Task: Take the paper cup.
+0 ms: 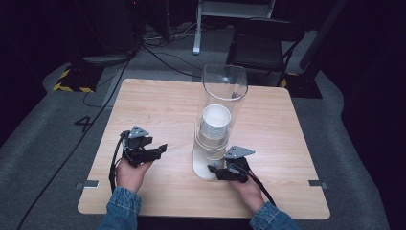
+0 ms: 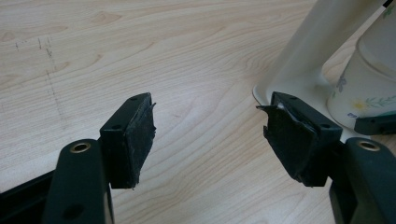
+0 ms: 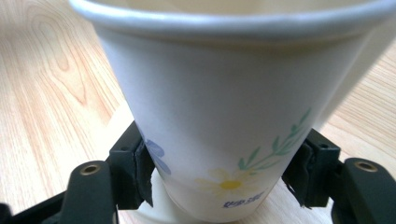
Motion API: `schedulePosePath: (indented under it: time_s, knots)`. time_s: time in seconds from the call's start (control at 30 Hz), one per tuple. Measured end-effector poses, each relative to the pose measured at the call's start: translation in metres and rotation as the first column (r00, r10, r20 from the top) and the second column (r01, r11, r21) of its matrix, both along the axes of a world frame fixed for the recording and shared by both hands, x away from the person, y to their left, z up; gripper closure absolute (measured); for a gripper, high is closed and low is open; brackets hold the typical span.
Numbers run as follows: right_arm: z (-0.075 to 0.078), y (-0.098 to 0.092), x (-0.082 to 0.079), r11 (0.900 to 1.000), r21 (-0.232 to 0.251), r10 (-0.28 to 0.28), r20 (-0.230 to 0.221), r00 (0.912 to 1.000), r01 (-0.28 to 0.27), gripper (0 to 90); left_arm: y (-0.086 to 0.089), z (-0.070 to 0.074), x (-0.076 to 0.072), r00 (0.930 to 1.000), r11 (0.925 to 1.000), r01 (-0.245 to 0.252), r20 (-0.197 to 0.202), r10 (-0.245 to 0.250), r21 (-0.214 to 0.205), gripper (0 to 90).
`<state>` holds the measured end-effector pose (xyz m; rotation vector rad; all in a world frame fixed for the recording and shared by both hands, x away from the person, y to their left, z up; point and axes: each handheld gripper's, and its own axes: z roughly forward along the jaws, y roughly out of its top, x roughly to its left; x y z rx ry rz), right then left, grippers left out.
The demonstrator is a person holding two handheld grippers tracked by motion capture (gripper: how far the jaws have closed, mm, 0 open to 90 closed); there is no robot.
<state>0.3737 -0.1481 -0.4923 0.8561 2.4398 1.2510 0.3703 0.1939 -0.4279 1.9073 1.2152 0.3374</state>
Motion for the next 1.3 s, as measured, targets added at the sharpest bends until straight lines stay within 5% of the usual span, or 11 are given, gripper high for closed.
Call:
schedulePosePath:
  time_s: [0.33,0.8,1.3]
  knots:
    - [0.006,-0.017,-0.008,0.9962,-0.069,-0.052,0.005,0.9986,0.053,35.0,-0.004,0.001,0.008,1.0000,1.0000,0.006,0.003,-0.006,0.005,32.7]
    - [0.020,-0.043,-0.012,0.9851,-0.102,-0.137,0.026,0.9903,0.139,35.1,-0.001,0.001,0.010,0.9999,0.9999,-0.007,0.008,0.007,0.011,32.7]
    - [0.045,-0.082,0.004,0.9722,0.026,-0.234,0.034,0.9718,0.233,35.1,0.000,0.000,0.009,1.0000,1.0000,-0.001,-0.004,0.001,-0.005,32.6]
